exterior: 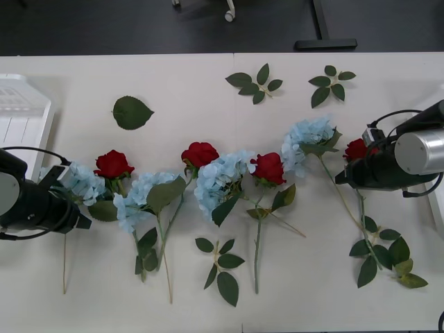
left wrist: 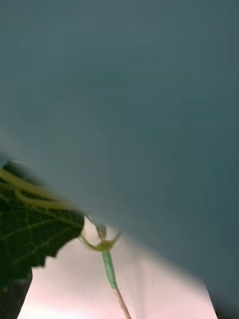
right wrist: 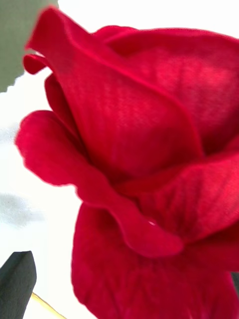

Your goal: Place the red flowers into the right box and the blue flowers into the left box. If a person shows an open palm, hand one flower to the person first, then continue sorting.

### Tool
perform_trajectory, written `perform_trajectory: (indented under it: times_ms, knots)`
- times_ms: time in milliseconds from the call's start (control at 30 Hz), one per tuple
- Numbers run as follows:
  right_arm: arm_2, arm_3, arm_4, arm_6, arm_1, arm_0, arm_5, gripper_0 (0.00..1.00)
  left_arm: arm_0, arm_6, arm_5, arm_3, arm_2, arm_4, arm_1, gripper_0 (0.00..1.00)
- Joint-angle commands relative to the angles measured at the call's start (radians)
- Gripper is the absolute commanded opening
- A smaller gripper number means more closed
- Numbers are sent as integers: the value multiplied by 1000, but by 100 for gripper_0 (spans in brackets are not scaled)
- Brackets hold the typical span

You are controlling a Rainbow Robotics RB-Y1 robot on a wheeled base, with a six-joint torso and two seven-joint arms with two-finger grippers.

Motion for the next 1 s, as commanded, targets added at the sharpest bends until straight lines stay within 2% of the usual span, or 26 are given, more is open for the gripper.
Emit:
perform_trajectory:
  times_ms: [33, 167, 200, 233, 300, 333, 367, 400, 433, 533, 600, 833, 1000]
  knots:
    - [8, 10, 29, -28, 35, -36, -24, 100, -33, -54, -11, 4, -10, -40, -27, 100]
    - [8, 11, 46, -25, 40, -36, -27, 100, -32, -57, -9, 4, -18, -43, -27, 99]
    - [8, 13, 54, -23, 44, -36, -27, 100, -32, -58, -9, 4, -25, -49, -27, 84]
    - [8, 13, 57, -25, 46, -36, -27, 100, -32, -57, -9, 6, -28, -51, -27, 77]
    - [6, 13, 66, -25, 49, -36, -27, 100, -32, -54, -14, 9, -36, -57, -27, 43]
    - [6, 13, 69, -25, 50, -36, -27, 100, -32, -54, -14, 12, -38, -60, -27, 31]
    - [8, 13, 71, -25, 50, -36, -27, 91, -32, -52, -14, 13, -38, -60, -27, 22]
    - [6, 13, 75, -26, 52, -36, -27, 61, -32, -51, -14, 18, -38, -60, -28, 2]
    - [8, 13, 77, -28, 52, -36, -27, 53, -32, -51, -14, 23, -39, -58, -28, 0]
    - [8, 13, 88, -28, 56, -36, -27, 17, -32, -55, -28, 40, -41, -57, -31, 0]
    - [8, 13, 92, -29, 58, -36, -27, 2, -32, -55, -28, 38, -39, -60, -31, 0]
    - [8, 13, 98, -29, 58, -36, -27, 0, -33, -58, -26, 21, -24, -48, -22, 0]
    - [6, 11, 100, -29, 58, -36, -29, 0, -33, -60, 26, -57, 16, -46, 24, 0]
